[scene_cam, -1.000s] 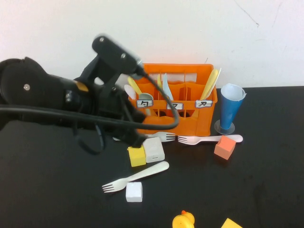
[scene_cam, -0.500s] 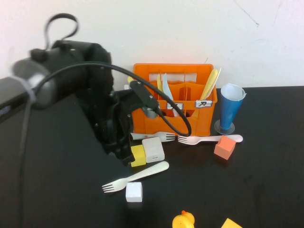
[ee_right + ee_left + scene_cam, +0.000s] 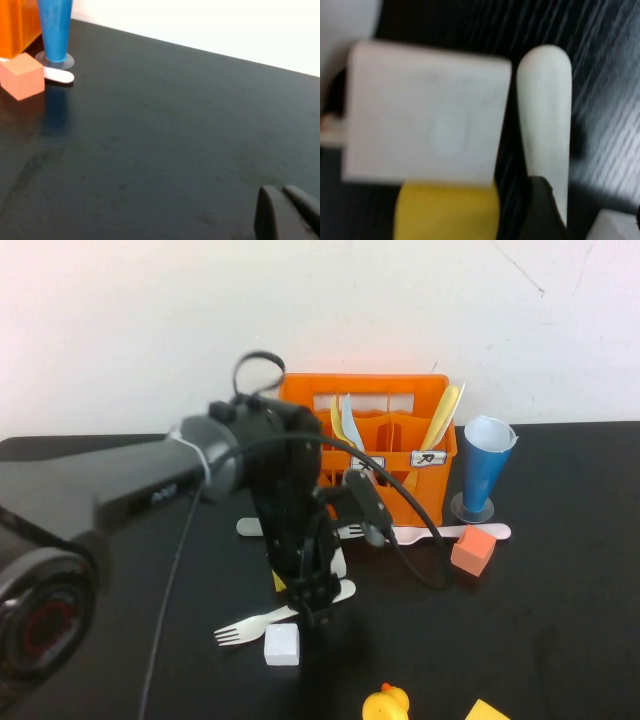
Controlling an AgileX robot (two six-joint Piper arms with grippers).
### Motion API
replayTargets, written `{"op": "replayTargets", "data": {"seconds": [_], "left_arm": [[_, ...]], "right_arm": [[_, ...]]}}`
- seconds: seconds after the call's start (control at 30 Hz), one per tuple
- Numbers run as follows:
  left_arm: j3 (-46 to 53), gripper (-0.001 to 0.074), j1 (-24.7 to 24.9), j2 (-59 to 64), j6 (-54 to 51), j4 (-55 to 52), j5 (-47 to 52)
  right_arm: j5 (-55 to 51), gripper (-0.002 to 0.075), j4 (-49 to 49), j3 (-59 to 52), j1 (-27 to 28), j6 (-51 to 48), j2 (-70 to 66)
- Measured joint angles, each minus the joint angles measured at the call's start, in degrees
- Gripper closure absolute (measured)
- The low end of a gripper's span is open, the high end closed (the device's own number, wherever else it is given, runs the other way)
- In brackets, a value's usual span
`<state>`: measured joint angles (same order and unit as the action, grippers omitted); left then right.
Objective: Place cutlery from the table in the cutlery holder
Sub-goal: Pick up the fork
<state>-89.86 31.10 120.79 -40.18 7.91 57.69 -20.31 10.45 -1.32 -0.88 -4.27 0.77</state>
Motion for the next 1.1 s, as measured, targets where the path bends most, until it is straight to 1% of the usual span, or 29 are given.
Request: {"op": "replayTargets", "data": {"seconds": [0.2,0.4,0.93,1.0,1.1], "left_arm": [[0.0,0.0366,0.4,2.8,-0.7,-0.7,-2.8],[0.0,0.0366,0.4,3.0,-0.9,-0.8,-5.1],[-0.4,0.0367,0.4,3.7,-1.2,-0.3,-5.0],[-0.5,0.0384,0.4,3.8,-1.2,-0.3,-4.8],[-0.8,0.0472,0.4,3.8,0.3,-1.5,-4.8]], "right_arm": [[0.0,0.0729,0.0,0.0,0.0,0.0,0.0],[0.0,0.0729,0.0,0.0,0.0,0.0,0.0],[0.0,0.0729,0.0,0.0,0.0,0.0,0.0],[0.0,0.0729,0.0,0.0,0.0,0.0,0.0],[0.0,0.0729,0.0,0.0,0.0,0.0,0.0]]}}
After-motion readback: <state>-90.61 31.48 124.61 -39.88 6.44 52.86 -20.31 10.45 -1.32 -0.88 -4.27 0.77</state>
